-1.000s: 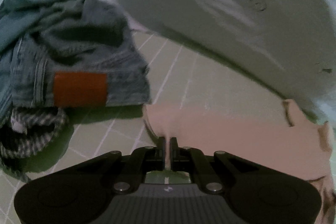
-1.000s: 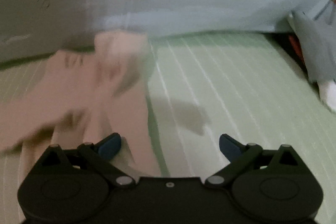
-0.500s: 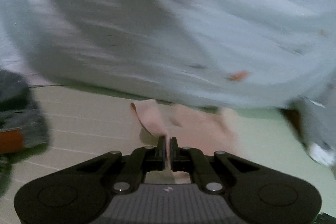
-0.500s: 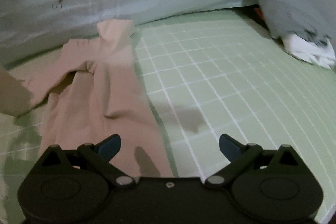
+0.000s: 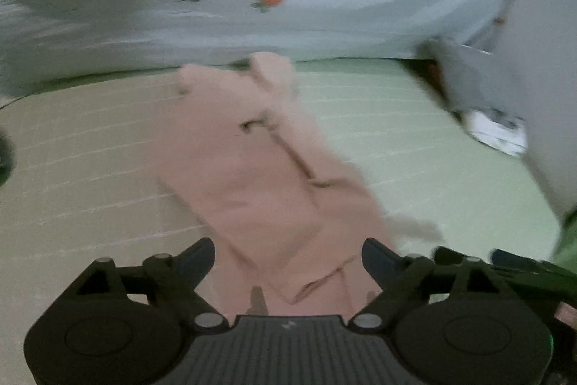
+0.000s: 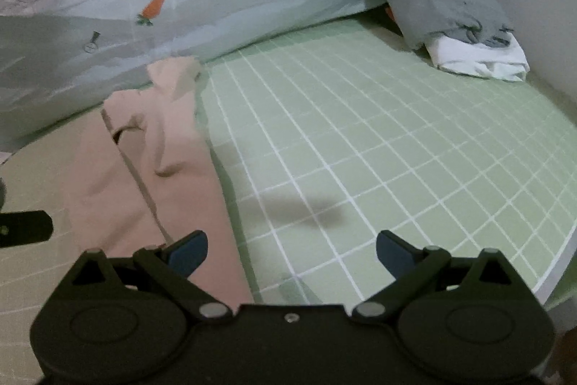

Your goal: Fold clothes

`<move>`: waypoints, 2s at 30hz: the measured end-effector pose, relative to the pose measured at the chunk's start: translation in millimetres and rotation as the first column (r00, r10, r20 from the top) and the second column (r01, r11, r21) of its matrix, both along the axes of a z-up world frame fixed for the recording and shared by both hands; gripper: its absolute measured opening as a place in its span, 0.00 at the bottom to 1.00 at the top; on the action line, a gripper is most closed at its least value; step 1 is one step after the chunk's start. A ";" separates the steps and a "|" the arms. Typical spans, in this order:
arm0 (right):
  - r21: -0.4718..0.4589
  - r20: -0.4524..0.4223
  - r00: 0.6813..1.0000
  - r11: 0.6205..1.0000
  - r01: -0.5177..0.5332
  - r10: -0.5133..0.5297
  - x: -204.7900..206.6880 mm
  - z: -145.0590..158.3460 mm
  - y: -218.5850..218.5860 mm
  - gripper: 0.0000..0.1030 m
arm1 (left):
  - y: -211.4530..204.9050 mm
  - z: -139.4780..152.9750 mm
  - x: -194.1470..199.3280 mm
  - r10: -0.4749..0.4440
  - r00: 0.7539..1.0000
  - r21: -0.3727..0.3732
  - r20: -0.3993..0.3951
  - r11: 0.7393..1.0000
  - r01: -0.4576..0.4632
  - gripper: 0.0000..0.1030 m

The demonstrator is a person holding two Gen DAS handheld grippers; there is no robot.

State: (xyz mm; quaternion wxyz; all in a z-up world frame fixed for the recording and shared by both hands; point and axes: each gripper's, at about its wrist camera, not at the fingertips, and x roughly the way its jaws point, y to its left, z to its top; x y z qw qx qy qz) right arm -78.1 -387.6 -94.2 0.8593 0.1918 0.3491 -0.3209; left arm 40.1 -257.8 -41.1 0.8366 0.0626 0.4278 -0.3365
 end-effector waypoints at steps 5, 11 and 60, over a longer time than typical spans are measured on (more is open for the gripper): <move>-0.006 -0.009 0.987 0.987 -0.158 0.158 19.7 1.9 7.1 0.92 | 17.4 2.2 -3.3 0.131 0.991 0.038 0.001 0.991 -0.131 0.89; -0.014 -0.026 0.934 0.934 -0.358 0.357 59.2 -6.8 30.5 0.81 | 39.9 -3.6 -6.3 0.239 0.971 0.092 -0.018 0.967 -0.236 0.92; 0.152 0.018 0.977 0.966 -0.211 0.211 -42.5 -27.7 45.8 0.58 | 19.6 -33.4 -66.1 0.053 0.998 0.221 -0.042 0.974 -0.042 0.92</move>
